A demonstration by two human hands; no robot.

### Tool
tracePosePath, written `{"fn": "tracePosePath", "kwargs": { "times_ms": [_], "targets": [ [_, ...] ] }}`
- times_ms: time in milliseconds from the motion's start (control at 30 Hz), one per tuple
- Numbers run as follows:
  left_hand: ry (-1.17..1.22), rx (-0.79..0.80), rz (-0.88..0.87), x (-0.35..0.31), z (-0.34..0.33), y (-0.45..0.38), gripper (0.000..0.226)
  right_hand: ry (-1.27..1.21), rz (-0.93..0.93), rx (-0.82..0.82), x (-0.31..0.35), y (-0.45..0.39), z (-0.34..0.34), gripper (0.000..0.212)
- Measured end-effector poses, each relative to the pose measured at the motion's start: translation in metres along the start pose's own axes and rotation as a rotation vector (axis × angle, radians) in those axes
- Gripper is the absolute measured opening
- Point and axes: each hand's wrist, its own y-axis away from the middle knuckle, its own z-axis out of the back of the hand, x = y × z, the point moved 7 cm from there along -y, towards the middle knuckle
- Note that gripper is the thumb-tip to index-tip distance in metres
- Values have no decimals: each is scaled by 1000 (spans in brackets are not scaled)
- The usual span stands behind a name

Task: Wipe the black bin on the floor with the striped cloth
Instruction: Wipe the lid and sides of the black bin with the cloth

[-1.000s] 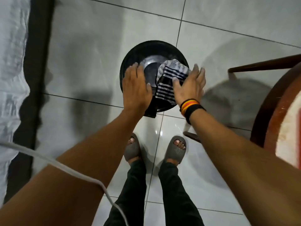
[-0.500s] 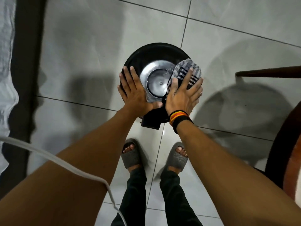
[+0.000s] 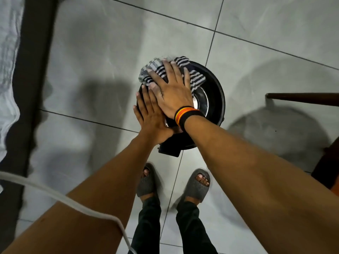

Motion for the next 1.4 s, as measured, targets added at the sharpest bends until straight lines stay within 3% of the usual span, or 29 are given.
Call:
{"fn": "tracePosePath", "kwargs": {
  "times_ms": [100,333,533,800,967,1100,1200,1267,1400],
  "targets": [
    [15,-3,-6,0,0,1,158,-17,7,9,-22,5,7,51],
    [29,-44,-20,-3,1,2,161,-75,-350,-162,-77,77,-3,54],
    [19,-68,-23,-3,1,3,160,-221,-493,-150,-65,161,-42,55],
    [39,-73,-58,-1,1,3,160,-197,-508,-166,-83,86,-8,57],
    [72,-69,-67,0,2,3,161,-57,-254,-9,-50,18,7,52],
    [71,-69,-48,-3,2,4,160,40,67,119,-26,8,13,51],
    [48,-83,-17,-3,1,3,160,73,172,184,-37,1,20,57],
    [38,-100,-9,-1,0,3,162,21,73,153,-57,1,22,63],
    [47,-96,-28,-3,1,5,160,-188,-271,-56,-97,41,19,66]
  ]
}}
